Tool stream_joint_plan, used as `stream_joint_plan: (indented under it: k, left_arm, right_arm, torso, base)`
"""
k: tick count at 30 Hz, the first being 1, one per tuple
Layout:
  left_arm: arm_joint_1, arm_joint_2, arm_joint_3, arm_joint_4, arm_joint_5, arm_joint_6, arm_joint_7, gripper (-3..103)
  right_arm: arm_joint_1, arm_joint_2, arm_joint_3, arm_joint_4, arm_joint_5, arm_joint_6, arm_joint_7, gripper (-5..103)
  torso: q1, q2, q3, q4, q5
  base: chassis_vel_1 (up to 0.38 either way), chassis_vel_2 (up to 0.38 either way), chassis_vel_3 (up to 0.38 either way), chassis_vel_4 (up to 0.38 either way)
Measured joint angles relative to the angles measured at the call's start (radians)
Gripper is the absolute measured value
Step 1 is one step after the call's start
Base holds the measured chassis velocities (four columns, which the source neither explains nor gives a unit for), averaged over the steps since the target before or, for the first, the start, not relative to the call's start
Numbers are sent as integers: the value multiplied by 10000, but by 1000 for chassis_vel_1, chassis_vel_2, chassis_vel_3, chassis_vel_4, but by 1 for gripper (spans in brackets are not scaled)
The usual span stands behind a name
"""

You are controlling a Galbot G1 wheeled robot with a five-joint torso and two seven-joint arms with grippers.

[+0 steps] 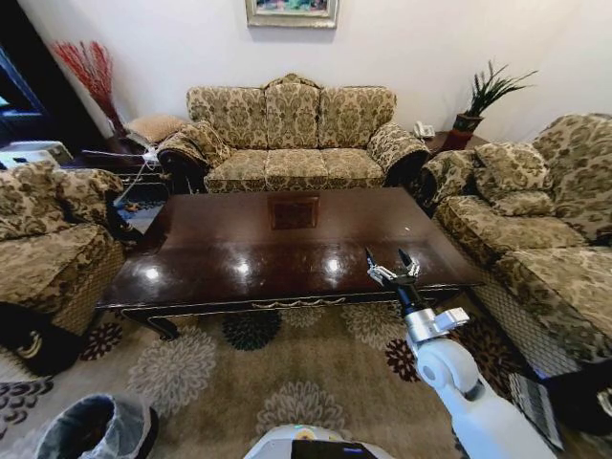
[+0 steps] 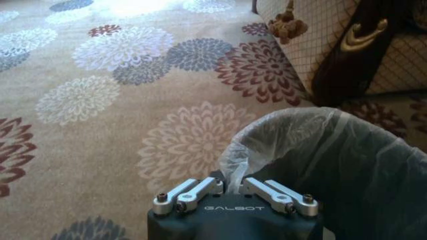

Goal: Move to the front of the table and place the trash on the table into the trash bin.

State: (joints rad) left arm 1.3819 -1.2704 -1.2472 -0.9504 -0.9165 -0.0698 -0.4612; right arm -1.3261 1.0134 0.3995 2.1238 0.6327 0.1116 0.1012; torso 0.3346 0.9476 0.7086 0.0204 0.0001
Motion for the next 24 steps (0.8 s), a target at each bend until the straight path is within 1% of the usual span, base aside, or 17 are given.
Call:
stream_joint_plan:
  k: [24]
  left_arm:
    - [33, 0, -29, -99, -17, 59, -17, 4]
  right_arm:
    - [15, -1, -30, -6, 6, -7, -4, 100]
  torso:
    - [0, 1, 0, -1, -1]
  base:
    - [0, 0, 0, 0]
